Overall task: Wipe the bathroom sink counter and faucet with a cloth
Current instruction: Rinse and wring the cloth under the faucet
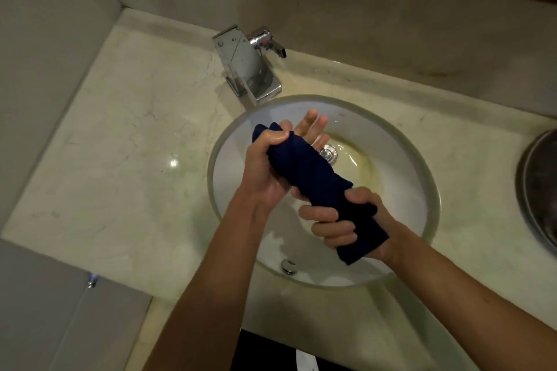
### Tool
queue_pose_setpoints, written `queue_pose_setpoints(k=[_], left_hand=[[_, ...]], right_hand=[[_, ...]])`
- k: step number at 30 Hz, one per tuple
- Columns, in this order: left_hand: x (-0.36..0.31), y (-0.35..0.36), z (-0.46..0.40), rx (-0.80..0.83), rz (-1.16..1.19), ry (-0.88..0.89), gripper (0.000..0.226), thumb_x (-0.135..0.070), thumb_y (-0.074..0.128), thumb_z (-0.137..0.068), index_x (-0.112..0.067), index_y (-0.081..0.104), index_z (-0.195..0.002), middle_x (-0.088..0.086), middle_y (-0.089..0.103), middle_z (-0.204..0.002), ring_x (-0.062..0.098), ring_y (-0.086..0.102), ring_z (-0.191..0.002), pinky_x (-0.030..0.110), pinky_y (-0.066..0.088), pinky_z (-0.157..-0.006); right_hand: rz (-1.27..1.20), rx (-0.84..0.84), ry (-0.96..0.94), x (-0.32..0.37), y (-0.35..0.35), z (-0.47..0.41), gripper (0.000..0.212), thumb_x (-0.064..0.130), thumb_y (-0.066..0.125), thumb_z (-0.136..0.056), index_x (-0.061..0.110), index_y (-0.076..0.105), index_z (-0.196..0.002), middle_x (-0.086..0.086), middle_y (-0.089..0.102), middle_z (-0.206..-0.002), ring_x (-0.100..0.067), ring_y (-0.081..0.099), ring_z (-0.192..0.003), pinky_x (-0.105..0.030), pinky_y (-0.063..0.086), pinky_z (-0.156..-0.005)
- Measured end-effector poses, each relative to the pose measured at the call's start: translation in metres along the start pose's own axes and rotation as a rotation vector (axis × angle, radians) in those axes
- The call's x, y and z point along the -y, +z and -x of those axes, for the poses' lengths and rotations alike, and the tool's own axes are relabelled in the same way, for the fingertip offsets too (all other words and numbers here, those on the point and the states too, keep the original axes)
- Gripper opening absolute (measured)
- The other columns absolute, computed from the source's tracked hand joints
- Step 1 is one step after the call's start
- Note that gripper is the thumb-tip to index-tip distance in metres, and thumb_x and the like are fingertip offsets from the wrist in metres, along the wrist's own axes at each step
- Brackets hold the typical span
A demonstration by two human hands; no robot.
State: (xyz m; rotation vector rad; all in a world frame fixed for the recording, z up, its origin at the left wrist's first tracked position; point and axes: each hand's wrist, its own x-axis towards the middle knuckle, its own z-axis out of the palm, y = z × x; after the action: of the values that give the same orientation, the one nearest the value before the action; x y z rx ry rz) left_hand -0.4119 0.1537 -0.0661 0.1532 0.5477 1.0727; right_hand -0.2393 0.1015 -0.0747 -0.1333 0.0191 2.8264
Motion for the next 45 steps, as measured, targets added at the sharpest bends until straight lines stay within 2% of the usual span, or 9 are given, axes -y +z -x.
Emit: queue_pose_setpoints(k=[3,6,9,12,16,28,32,37,45], left_hand=[[-0.006,0.013,0.005,0.028,-0.004,-0.030,0.020,-0.014,0.068,-0.086,-0.016,0.059,-0.105,0.002,0.068,-0.090,0.015,0.068,-0.076,0.038,0.059,-0.087],[-0.007,0.017,-0.004,-0.208,-0.299,-0.120,0.030,-0.038,0.067,-0.092,-0.014,0.065,-0.109,0.001,0.058,-0.069,0.015,0.059,-0.059,0.033,0.055,-0.069],[0.003,0.000,-0.029,-0.561,-0.607,-0.155,0.016,-0.019,0.072,-0.091,-0.004,0.066,-0.089,0.006,0.059,-0.059,0.023,0.058,-0.058,0.034,0.054,-0.064],[0.018,-0.027,-0.049,-0.755,-0.919,-0.175,0.012,-0.006,0.064,-0.085,-0.007,0.059,-0.074,0.004,0.062,-0.055,0.029,0.067,-0.063,0.037,0.059,-0.068],[0.035,-0.053,-0.049,-0.805,-1.353,-0.307,0.012,-0.016,0.060,-0.089,-0.009,0.059,-0.098,0.013,0.068,-0.101,0.033,0.067,-0.096,0.037,0.057,-0.089],[0.030,-0.076,-0.050,-0.563,-1.664,-0.523,0.028,-0.024,0.055,-0.095,-0.005,0.062,-0.114,0.015,0.066,-0.127,0.032,0.063,-0.115,0.030,0.048,-0.084],[-0.006,-0.083,-0.047,-0.553,-1.617,-0.483,0.078,-0.058,0.047,-0.100,-0.014,0.023,-0.160,0.020,0.026,-0.163,0.037,0.033,-0.148,0.044,0.031,-0.119],[-0.007,-0.082,-0.019,-0.501,-1.202,-0.210,0.045,-0.047,0.051,-0.104,-0.012,0.063,-0.130,0.006,0.061,-0.137,0.025,0.057,-0.125,0.038,0.039,-0.114],[-0.002,-0.019,-0.025,-0.396,-0.869,-0.163,0.043,-0.049,0.055,-0.101,-0.018,0.064,-0.130,0.005,0.069,-0.128,0.019,0.066,-0.114,0.039,0.052,-0.105]], right_hand=[[0.151,-0.111,0.006,-0.002,0.025,0.008,0.054,0.013,0.073,-0.088,0.005,0.045,-0.133,-0.003,0.048,-0.083,-0.007,0.038,-0.058,-0.017,0.038,-0.052],[0.757,-0.677,0.047,0.002,0.047,0.001,0.039,0.024,0.080,-0.086,0.007,0.056,-0.113,-0.003,0.049,-0.070,-0.011,0.039,-0.050,-0.021,0.034,-0.046],[1.279,-1.199,0.067,0.008,0.029,-0.022,0.030,0.026,0.081,-0.082,0.004,0.061,-0.089,0.002,0.060,-0.060,-0.013,0.057,-0.048,-0.024,0.043,-0.051],[1.635,-1.358,0.223,0.014,-0.002,-0.041,0.026,0.024,0.071,-0.078,0.007,0.061,-0.095,0.000,0.068,-0.074,-0.020,0.070,-0.065,-0.027,0.047,-0.050],[2.083,-1.353,0.536,0.008,-0.018,-0.054,0.039,0.029,0.066,-0.086,0.009,0.052,-0.116,-0.004,0.055,-0.090,-0.024,0.057,-0.076,-0.032,0.040,-0.057],[2.278,-1.265,0.557,-0.019,-0.027,-0.065,0.036,0.024,0.058,-0.089,0.007,0.047,-0.119,-0.011,0.065,-0.101,-0.028,0.050,-0.073,-0.035,0.038,-0.063],[2.180,-1.539,0.287,-0.013,-0.025,-0.036,0.050,0.025,0.067,-0.086,0.008,0.045,-0.127,-0.009,0.069,-0.092,-0.027,0.056,-0.066,-0.032,0.041,-0.056],[1.954,-1.737,-0.014,0.002,-0.007,-0.002,0.047,0.030,0.069,-0.088,0.008,0.051,-0.126,-0.006,0.064,-0.082,-0.026,0.051,-0.064,-0.033,0.041,-0.058],[1.775,-1.594,-0.353,0.022,0.019,0.004,0.049,0.036,0.072,-0.081,0.025,0.058,-0.127,0.001,0.073,-0.084,-0.024,0.069,-0.070,-0.030,0.050,-0.057]])
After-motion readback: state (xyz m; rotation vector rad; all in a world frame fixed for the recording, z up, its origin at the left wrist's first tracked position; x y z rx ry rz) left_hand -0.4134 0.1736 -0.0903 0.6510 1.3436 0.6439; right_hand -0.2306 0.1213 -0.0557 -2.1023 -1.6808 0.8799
